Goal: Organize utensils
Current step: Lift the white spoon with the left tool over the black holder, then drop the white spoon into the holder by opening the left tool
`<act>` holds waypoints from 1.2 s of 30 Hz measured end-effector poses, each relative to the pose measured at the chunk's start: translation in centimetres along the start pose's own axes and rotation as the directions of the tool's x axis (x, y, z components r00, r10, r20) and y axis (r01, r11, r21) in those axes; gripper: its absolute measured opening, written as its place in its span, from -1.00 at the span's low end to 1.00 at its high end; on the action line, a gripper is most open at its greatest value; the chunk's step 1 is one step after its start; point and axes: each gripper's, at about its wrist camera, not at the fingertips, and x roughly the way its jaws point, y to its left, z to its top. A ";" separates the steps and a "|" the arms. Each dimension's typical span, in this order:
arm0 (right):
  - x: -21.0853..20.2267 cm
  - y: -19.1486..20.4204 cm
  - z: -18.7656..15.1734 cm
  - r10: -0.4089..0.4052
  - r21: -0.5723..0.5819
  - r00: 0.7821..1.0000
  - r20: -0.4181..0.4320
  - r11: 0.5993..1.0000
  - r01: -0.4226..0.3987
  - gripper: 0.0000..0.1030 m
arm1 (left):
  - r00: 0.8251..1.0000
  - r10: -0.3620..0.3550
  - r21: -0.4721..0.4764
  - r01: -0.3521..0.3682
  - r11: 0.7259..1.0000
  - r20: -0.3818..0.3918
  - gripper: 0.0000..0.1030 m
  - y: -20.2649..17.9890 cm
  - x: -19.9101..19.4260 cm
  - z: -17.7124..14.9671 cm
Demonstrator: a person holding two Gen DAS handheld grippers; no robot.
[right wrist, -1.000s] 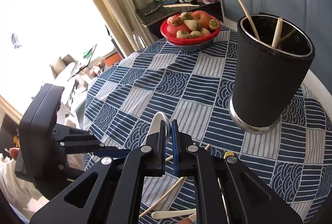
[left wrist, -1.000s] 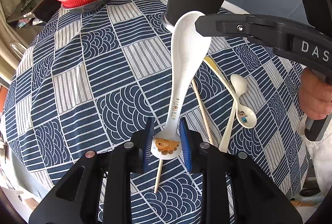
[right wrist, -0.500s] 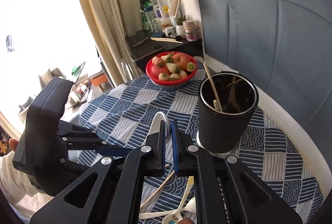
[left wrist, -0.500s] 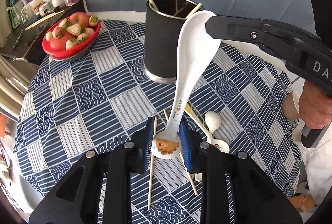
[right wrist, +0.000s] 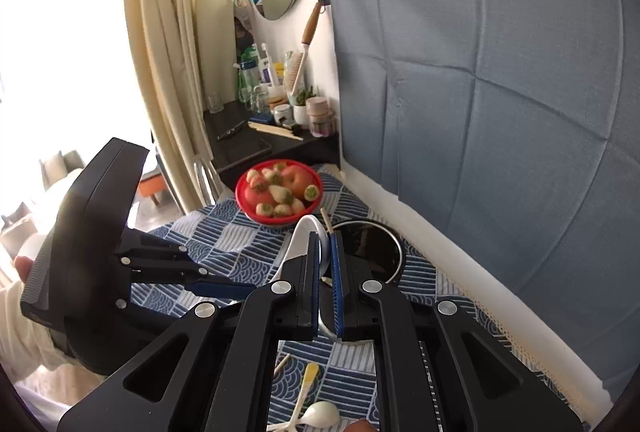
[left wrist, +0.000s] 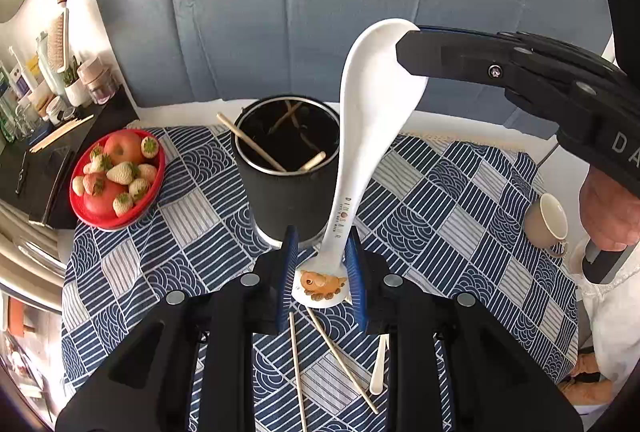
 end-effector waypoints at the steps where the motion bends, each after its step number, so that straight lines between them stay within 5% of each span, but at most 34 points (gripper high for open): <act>1: -0.3 -0.1 0.4 -0.012 0.000 1.000 0.007 1.000 0.012 -0.89 | 1.000 0.000 0.010 0.000 1.000 0.009 -0.51 0.0 -0.1 0.5; 15: 0.2 -0.6 3.7 -0.128 -0.027 0.991 0.036 0.991 0.129 -0.89 | 0.996 -0.073 0.073 0.070 0.995 0.047 -0.51 1.9 1.6 6.0; 36: 6.5 -1.7 3.6 -0.269 -0.082 0.961 -0.070 0.961 0.263 -0.88 | 0.987 -0.159 0.081 0.159 0.984 -0.006 -0.57 4.0 9.8 9.0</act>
